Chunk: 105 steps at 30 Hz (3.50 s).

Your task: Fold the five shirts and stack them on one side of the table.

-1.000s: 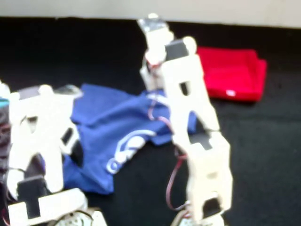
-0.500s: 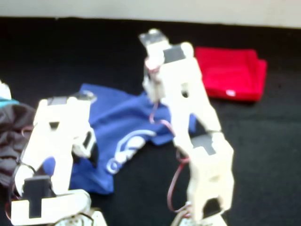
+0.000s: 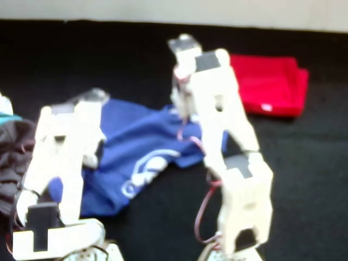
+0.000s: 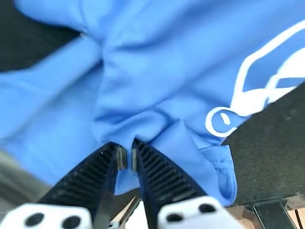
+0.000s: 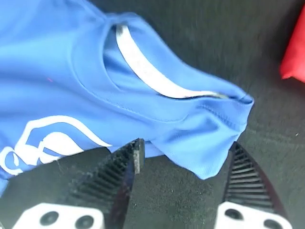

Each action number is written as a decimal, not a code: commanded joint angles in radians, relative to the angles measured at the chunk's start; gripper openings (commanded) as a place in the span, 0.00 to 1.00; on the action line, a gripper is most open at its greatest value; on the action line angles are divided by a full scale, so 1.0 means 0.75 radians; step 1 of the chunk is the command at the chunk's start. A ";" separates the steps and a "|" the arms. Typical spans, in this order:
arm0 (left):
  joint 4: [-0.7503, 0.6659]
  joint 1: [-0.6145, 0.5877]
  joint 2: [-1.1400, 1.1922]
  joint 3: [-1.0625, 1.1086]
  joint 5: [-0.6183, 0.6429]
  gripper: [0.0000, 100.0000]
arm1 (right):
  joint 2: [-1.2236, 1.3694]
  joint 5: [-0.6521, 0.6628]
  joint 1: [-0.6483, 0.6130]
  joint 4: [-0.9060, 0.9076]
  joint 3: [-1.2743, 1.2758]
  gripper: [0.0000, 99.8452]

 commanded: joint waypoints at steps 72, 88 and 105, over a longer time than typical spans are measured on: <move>0.278 -0.097 0.529 -1.118 -0.027 0.20 | -1.065 0.072 0.539 -0.515 1.091 0.11; 0.516 0.232 0.339 -0.999 -0.014 0.20 | -1.067 0.068 0.537 -0.512 1.089 0.14; -0.356 0.682 -0.144 0.046 0.170 0.20 | -1.065 0.072 0.537 -0.515 1.089 0.14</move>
